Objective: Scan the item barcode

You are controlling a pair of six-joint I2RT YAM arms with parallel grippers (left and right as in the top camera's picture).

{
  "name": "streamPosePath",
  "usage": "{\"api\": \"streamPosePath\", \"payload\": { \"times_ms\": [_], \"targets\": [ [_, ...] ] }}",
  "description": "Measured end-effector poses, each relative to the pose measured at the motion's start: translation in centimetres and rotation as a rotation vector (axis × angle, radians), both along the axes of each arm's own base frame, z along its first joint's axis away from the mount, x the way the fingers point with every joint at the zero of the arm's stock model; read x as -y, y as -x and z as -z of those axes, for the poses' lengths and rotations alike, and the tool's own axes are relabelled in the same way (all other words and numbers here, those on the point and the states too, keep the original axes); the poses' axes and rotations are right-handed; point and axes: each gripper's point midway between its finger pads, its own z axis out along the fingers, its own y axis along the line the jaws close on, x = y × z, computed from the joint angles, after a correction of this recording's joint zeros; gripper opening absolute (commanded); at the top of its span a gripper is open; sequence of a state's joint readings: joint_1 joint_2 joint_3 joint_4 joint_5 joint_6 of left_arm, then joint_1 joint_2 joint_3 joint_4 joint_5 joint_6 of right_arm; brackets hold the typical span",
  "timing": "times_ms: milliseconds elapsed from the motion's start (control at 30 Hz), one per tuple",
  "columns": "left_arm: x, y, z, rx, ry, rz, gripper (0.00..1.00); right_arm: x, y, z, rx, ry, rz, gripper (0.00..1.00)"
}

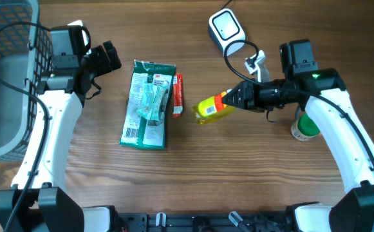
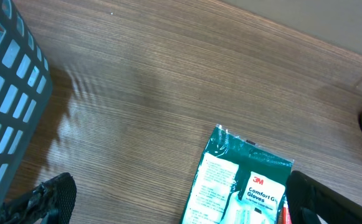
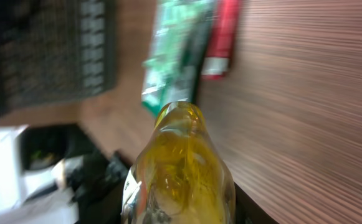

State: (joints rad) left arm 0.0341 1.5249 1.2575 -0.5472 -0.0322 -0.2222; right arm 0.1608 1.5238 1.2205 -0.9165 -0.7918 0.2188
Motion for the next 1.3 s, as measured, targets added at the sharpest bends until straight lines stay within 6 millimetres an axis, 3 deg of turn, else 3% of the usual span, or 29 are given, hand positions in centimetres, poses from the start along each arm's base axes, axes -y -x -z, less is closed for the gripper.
{"api": "streamPosePath", "payload": {
  "times_ms": [100,167,233,433,467,533,667,767,867,933,1067,1100,1200,1300],
  "targets": [
    [0.0,0.0,0.0,0.000,0.000,0.000,1.00,1.6,-0.4,1.5,-0.045,0.122,0.089,0.31],
    [0.0,0.0,0.0,0.000,0.000,0.000,1.00,2.9,-0.4,1.2,-0.069,0.207,0.135,0.29],
    [0.0,0.0,0.0,-0.001,-0.001,0.000,1.00,4.1,-1.5,-1.5,-0.024,0.281,0.183,0.28],
    [0.0,0.0,0.0,0.001,-0.001,0.000,1.00,7.4,-4.8,-13.1,0.264,0.430,0.310,0.27],
    [0.0,0.0,0.0,0.001,0.000,0.000,1.00,8.0,-5.6,-14.5,0.319,0.459,0.333,0.26],
    [0.0,0.0,0.0,0.000,-0.001,0.000,1.00,8.9,-7.1,-15.3,0.386,0.507,0.363,0.27],
    [0.0,0.0,0.0,0.001,0.000,0.000,1.00,10.2,-11.4,-13.1,0.431,0.665,0.404,0.25],
    [0.0,0.0,0.0,0.000,0.000,0.000,1.00,9.3,-14.5,-11.6,0.489,0.778,0.426,0.25],
    [0.0,0.0,0.0,0.000,0.000,0.000,1.00,6.1,-17.1,-10.0,0.582,0.897,0.404,0.25],
    [0.0,0.0,0.0,0.000,-0.001,0.000,1.00,2.9,-19.3,-9.6,0.720,1.011,0.396,0.25],
    [0.0,0.0,0.0,0.000,-0.001,0.000,1.00,-1.8,-22.0,-8.1,0.923,1.285,0.314,0.25],
    [0.0,0.0,0.0,0.001,-0.001,0.000,1.00,-2.9,-22.8,-6.4,0.951,1.375,0.300,0.25],
    [0.0,0.0,0.0,-0.002,0.000,0.000,1.00,-3.6,-25.4,-5.1,1.036,1.546,0.335,0.25],
    [0.0,0.0,0.0,0.000,0.000,0.000,1.00,-3.0,-26.7,-1.7,1.013,1.750,0.262,0.25]
  ]
}}
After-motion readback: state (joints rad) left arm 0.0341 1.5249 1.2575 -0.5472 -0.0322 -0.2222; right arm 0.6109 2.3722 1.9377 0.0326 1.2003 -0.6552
